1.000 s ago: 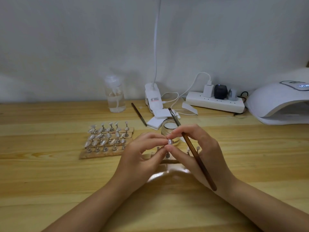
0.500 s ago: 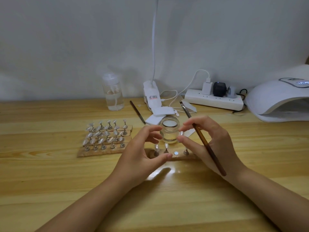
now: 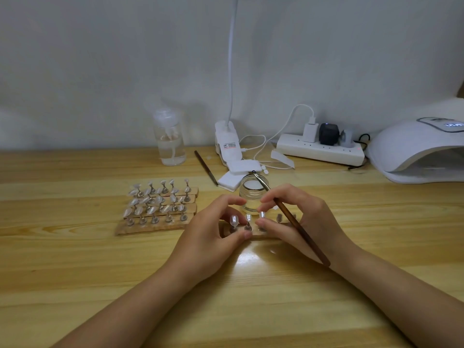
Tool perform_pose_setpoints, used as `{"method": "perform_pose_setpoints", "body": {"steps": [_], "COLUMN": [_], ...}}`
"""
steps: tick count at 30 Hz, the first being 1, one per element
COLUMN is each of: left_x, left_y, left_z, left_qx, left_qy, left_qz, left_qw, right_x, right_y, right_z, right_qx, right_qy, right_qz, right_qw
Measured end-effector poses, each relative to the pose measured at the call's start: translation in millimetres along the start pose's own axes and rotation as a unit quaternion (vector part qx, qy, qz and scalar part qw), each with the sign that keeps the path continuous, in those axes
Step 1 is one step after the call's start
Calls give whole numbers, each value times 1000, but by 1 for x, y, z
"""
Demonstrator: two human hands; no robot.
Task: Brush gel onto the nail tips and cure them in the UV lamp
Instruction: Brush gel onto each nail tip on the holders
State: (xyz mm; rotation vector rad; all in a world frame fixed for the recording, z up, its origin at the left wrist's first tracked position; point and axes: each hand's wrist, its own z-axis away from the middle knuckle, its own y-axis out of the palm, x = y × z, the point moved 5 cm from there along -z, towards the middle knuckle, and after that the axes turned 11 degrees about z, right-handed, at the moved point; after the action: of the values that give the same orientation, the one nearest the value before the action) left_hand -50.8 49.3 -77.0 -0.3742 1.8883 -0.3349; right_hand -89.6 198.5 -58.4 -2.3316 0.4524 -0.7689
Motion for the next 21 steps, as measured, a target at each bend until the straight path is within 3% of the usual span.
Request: {"method": "perform_pose_setpoints", "body": {"steps": [21], "left_x": [8], "left_y": [-1], "left_z": [-3], "left_qx": [-31], "left_qy": [5], "left_qz": [5], "left_qw": [999], "right_x": [-2], "right_y": [3], "right_z": [0], "right_qx": [13], "right_qy": [-6], "right_qz": [16], "right_qw": [1000]}}
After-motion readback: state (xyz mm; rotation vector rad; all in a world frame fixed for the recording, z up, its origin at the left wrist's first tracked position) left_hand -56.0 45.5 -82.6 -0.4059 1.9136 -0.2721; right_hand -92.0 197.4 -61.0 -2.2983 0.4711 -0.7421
